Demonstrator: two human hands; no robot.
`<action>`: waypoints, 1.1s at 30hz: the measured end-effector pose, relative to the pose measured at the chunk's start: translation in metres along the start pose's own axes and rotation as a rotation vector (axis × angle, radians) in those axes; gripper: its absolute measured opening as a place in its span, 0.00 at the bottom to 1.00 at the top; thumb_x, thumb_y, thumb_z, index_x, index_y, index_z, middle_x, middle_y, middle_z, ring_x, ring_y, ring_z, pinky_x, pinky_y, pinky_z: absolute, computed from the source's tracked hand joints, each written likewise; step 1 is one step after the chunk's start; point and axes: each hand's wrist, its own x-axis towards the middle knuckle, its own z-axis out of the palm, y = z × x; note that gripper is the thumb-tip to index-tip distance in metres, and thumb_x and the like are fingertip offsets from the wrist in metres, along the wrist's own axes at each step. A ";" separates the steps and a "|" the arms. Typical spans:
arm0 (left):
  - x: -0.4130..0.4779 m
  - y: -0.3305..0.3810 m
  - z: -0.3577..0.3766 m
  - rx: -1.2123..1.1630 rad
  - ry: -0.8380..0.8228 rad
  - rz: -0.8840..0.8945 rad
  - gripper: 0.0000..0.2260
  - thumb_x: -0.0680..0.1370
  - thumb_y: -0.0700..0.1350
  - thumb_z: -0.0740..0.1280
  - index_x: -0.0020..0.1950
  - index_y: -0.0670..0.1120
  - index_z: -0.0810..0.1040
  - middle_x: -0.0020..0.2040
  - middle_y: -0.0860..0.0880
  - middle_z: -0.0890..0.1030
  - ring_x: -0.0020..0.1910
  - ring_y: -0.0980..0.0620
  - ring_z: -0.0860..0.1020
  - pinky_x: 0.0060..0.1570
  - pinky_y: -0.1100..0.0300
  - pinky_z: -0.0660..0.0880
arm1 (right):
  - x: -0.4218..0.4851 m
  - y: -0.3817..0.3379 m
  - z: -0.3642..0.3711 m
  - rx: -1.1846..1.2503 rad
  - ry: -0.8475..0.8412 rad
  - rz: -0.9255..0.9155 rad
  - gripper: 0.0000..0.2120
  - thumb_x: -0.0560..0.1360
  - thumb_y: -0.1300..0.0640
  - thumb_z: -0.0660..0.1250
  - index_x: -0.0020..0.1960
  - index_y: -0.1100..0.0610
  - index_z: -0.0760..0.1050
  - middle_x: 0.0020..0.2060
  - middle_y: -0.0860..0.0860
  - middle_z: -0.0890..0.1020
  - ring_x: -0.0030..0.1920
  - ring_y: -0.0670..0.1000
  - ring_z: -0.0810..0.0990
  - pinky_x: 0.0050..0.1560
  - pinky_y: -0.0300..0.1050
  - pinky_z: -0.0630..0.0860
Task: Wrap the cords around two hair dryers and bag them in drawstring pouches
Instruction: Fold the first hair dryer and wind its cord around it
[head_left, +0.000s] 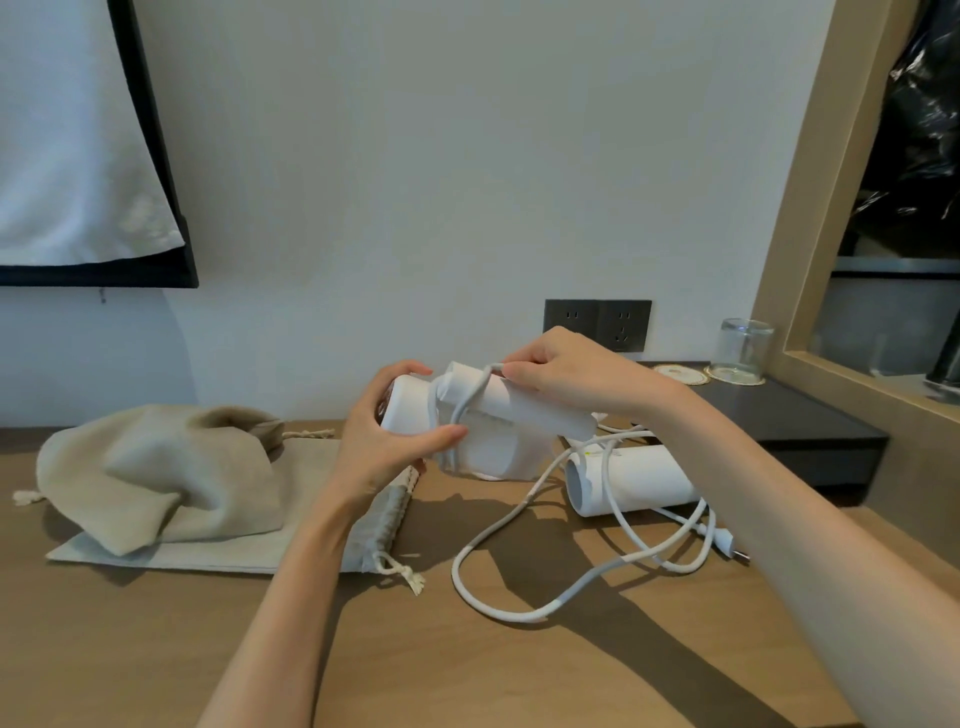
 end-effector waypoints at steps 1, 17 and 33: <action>0.000 -0.001 0.001 0.002 0.019 0.009 0.26 0.59 0.46 0.80 0.54 0.55 0.75 0.46 0.56 0.78 0.39 0.57 0.79 0.28 0.59 0.77 | 0.001 0.000 0.001 -0.032 0.023 -0.006 0.18 0.80 0.56 0.56 0.57 0.71 0.72 0.51 0.69 0.77 0.43 0.66 0.71 0.40 0.43 0.61; 0.008 -0.023 0.005 0.227 0.258 0.227 0.25 0.60 0.52 0.80 0.52 0.58 0.72 0.52 0.53 0.73 0.52 0.51 0.76 0.39 0.43 0.80 | -0.017 -0.007 0.002 -0.372 0.071 -0.014 0.12 0.81 0.55 0.54 0.51 0.60 0.74 0.34 0.53 0.75 0.36 0.57 0.75 0.32 0.47 0.67; 0.010 -0.014 0.001 -0.351 0.574 -0.227 0.16 0.69 0.48 0.76 0.50 0.57 0.72 0.51 0.47 0.75 0.46 0.47 0.80 0.30 0.62 0.77 | -0.029 -0.012 0.071 -0.225 0.046 -0.252 0.24 0.83 0.48 0.46 0.75 0.36 0.41 0.29 0.49 0.69 0.33 0.54 0.73 0.36 0.51 0.70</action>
